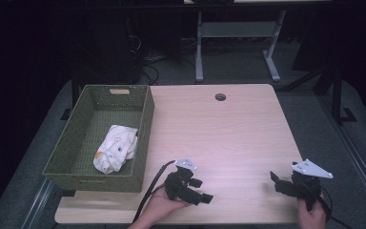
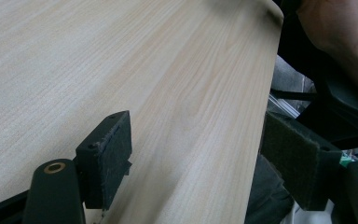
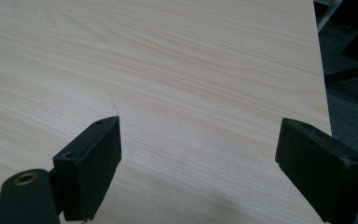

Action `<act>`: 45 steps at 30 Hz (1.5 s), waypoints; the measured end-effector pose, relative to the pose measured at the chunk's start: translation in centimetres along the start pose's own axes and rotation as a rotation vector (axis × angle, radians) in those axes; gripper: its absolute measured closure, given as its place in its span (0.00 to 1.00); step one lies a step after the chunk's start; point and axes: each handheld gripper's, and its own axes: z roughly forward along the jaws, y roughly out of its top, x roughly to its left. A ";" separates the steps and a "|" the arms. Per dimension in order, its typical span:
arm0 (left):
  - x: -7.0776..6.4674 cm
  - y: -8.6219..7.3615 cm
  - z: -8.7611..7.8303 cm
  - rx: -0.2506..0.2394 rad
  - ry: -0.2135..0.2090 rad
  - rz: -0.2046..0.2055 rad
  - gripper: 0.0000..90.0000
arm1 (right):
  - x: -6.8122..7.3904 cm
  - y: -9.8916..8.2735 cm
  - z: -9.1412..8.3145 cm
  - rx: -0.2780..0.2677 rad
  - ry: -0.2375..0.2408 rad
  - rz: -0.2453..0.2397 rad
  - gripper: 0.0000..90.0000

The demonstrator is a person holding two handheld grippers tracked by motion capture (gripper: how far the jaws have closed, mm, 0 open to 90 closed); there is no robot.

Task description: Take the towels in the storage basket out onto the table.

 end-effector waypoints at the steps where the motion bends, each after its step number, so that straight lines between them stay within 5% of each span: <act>1: 0.0 0.0 0.0 0.000 0.003 0.000 0.27 | 0.0 0.0 0.0 0.000 0.000 0.000 0.15; 17: 0.1 0.3 -1.2 -0.015 0.011 0.013 0.27 | 0.4 0.1 -0.2 -0.001 0.001 -0.010 0.15; 39: -0.6 5.2 -5.0 0.039 0.028 0.110 0.27 | 0.4 0.1 -0.1 0.004 -0.021 -0.005 0.15; 45: 0.0 6.5 -5.8 0.060 0.022 0.094 0.27 | 0.4 0.1 -0.2 0.004 -0.019 -0.004 0.15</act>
